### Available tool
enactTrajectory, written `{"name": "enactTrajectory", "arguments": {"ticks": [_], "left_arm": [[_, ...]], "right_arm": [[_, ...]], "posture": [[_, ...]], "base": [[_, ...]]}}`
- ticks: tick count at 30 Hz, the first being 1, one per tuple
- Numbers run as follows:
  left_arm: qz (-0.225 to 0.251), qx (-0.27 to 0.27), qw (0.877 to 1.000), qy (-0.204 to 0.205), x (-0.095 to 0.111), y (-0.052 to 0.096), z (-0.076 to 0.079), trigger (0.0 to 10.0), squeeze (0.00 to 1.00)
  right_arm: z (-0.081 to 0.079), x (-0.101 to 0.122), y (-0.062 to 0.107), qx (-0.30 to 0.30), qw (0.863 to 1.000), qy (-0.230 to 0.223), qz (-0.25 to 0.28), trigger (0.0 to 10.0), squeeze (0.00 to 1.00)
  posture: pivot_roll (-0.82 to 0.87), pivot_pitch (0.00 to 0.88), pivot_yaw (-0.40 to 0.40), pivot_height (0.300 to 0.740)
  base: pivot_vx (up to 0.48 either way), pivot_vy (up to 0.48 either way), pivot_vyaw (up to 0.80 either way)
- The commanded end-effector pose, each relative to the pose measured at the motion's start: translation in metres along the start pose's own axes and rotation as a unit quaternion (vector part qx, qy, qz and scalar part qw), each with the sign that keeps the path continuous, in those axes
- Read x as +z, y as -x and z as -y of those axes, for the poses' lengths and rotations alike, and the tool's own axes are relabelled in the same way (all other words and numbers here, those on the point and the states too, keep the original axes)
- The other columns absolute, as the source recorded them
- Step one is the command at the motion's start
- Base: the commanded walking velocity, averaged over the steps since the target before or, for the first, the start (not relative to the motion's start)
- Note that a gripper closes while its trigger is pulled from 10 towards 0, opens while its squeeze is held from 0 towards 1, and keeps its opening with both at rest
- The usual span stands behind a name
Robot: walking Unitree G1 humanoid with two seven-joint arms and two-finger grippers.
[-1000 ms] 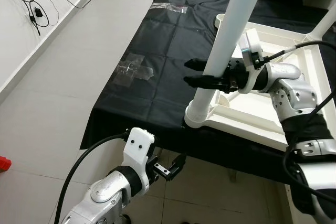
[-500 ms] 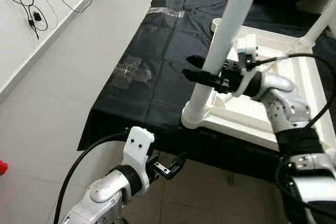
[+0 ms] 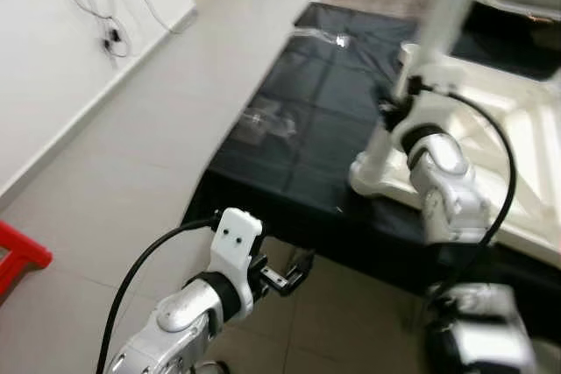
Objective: Building children table
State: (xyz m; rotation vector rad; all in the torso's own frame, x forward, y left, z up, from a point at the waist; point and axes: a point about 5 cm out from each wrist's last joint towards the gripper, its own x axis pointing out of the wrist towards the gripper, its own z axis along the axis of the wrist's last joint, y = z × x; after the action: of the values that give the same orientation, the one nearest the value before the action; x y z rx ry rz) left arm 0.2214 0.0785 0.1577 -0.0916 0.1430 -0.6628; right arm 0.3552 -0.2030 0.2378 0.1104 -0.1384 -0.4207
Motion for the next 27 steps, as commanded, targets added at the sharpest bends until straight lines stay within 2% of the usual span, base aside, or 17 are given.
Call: {"name": "enactTrajectory", "arguments": {"ticks": [1,2,3,5,6,8,9,11,15,24,25,27], "left_arm": [[-0.004,-0.001,1.000,-0.003,-0.003,-0.002,-0.001,10.0,0.00],[-0.004,-0.001,1.000,-0.003,-0.003,-0.002,-0.001,10.0,0.00],[-0.004,0.001,1.000,-0.005,-0.004,-0.003,-0.002,10.0,0.00],[-0.003,0.003,1.000,-0.009,-0.004,-0.004,-0.004,10.0,0.00],[-0.003,0.003,1.000,-0.009,-0.004,-0.004,-0.004,10.0,0.00],[-0.003,0.003,1.000,-0.013,-0.005,-0.004,-0.005,10.0,0.00],[-0.003,0.003,1.000,-0.013,-0.005,-0.004,-0.005,10.0,0.00],[-0.004,0.003,1.000,-0.014,-0.005,-0.004,-0.005,10.0,0.00],[-0.004,0.002,1.000,-0.015,-0.006,-0.005,-0.006,10.0,0.00],[-0.001,-0.002,1.000,-0.015,-0.010,-0.012,-0.006,10.0,0.00],[-0.001,-0.003,1.000,-0.016,-0.010,-0.013,-0.006,10.0,0.00],[-0.001,-0.003,1.000,-0.016,-0.010,-0.013,-0.006,10.0,0.00]], "right_arm": [[0.020,-0.039,0.013,-0.148,0.985,-0.001,-0.085,10.0,0.00],[0.020,-0.039,0.013,-0.148,0.985,-0.001,-0.085,10.0,0.00],[0.005,-0.036,0.019,-0.194,0.978,-0.011,-0.073,10.0,0.00],[-0.024,-0.029,0.024,-0.238,0.969,-0.039,-0.050,10.0,0.00],[-0.024,-0.029,0.024,-0.238,0.969,-0.039,-0.050,10.0,0.00],[-0.047,-0.027,0.023,-0.230,0.969,-0.060,-0.059,10.0,0.00],[-0.047,-0.027,0.023,-0.230,0.969,-0.060,-0.059,10.0,0.00],[-0.059,-0.024,0.022,-0.213,0.973,-0.063,-0.067,10.0,0.00],[-0.062,-0.024,0.021,-0.202,0.975,-0.065,-0.071,10.0,0.00],[-0.061,-0.025,0.025,-0.193,0.978,-0.038,-0.075,10.0,0.00],[-0.063,-0.025,0.025,-0.183,0.980,-0.034,-0.073,10.0,1.00],[-0.063,-0.025,0.025,-0.183,0.980,-0.034,-0.073,10.0,1.00]], "posture": [[0.20,0.165,-0.052,0.740],[0.20,0.165,-0.052,0.740],[0.21,0.157,-0.049,0.740],[0.23,0.149,-0.046,0.740],[0.23,0.149,-0.046,0.740],[0.24,0.141,-0.054,0.740],[0.24,0.141,-0.054,0.740],[0.24,0.138,-0.054,0.740],[0.23,0.138,-0.052,0.740],[0.21,0.123,-0.050,0.740],[0.21,0.122,-0.049,0.740],[0.21,0.122,-0.049,0.740]], "base": [[0.000,0.000,0.00],[0.000,0.000,0.00],[0.000,0.000,0.00],[0.000,0.000,0.00],[0.000,0.000,0.00],[0.000,0.000,0.00],[0.000,0.000,0.00],[0.000,0.000,0.00],[0.000,0.000,0.00],[0.000,0.000,0.00],[0.000,0.000,0.00],[0.000,0.000,0.00]]}}
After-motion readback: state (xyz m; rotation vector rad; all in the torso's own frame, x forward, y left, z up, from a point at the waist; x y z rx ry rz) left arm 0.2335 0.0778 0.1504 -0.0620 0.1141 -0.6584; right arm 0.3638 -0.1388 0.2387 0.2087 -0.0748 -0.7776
